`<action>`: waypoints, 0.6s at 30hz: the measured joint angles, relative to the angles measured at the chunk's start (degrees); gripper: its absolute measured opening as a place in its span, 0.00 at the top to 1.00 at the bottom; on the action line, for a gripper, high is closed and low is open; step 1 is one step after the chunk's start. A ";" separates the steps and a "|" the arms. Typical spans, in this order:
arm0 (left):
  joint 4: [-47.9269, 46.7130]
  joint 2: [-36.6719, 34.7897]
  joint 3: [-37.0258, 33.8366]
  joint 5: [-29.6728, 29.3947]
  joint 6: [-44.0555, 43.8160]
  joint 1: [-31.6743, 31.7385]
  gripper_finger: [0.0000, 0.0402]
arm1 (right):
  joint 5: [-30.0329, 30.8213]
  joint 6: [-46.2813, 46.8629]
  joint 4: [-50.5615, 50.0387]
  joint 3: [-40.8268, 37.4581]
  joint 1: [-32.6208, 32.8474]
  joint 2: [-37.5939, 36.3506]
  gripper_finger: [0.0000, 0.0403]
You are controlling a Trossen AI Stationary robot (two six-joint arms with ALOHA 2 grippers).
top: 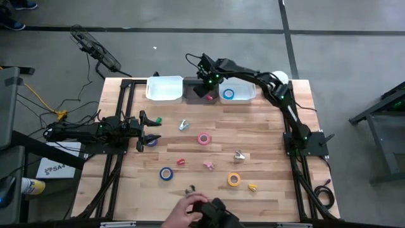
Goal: Pick and place Stapler, Stapler remover, tape
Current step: Put the top red stapler into the black transparent bin, then put the pink tape into the right white bin
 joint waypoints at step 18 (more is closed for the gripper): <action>0.00 -0.01 0.00 0.04 0.00 0.00 0.36 | -1.45 5.06 -1.22 -0.10 0.06 -0.07 0.54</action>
